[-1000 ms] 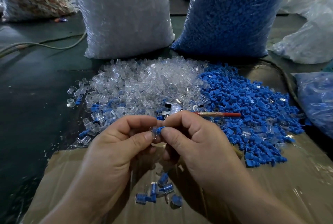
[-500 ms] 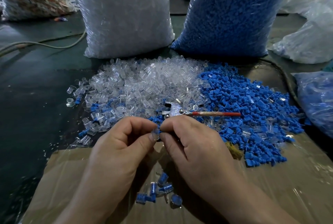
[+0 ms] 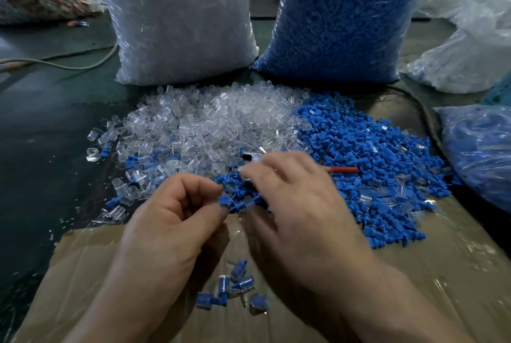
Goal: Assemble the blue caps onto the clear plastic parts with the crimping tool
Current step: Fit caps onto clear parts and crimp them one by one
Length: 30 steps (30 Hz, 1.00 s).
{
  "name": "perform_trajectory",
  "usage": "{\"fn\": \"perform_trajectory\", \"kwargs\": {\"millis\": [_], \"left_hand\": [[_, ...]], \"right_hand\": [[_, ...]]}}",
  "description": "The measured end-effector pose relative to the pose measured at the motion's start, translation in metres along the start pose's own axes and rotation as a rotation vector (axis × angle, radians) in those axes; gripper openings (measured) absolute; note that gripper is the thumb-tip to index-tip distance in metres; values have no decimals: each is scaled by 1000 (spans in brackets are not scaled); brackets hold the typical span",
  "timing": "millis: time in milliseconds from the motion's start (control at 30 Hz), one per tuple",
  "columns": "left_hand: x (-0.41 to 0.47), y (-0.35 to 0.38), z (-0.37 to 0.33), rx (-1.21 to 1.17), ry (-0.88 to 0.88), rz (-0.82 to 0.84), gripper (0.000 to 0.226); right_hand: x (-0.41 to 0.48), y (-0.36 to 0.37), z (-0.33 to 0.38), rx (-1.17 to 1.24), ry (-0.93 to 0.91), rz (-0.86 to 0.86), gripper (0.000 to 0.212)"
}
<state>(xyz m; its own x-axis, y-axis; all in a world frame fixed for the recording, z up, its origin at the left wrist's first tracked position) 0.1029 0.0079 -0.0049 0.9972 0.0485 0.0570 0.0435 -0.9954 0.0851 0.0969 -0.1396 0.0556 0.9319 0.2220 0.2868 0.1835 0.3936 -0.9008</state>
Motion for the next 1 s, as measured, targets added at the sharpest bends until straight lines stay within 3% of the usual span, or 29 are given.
{"fn": "perform_trajectory", "kwargs": {"millis": [133, 400, 567, 733, 833, 1000], "left_hand": [[0, 2, -5, 11, 21, -13, 31], [0, 2, -6, -8, -25, 22, 32], [0, 3, -5, -64, -59, 1, 30], [3, -5, -7, -1, -10, -26, 30], [6, -10, -8, 22, 16, -32, 29], [7, -13, -9, 27, 40, -34, 13]], "right_hand": [[2, 12, -48, -229, 219, 179, 75], [11, 11, -61, -331, 243, 219, 65], [15, 6, -59, -314, 231, 136, 48], [13, -9, -60, -108, 244, 39, 54], [8, -22, -49, 19, 178, -9, 52], [1, -17, -24, -51, 35, 79, 54]]}}
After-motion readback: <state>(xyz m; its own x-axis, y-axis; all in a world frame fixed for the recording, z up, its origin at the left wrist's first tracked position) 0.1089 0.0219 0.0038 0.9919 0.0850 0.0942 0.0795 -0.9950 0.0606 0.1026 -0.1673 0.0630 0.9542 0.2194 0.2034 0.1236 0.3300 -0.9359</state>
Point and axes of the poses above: each hand's wrist, its own x-axis towards the middle knuckle, its own y-axis out of the palm, z = x × y, the point moved 9 cm from there along x, towards the middle knuckle, and after that the axes turned 4 degrees about y, right-handed, at the moved point
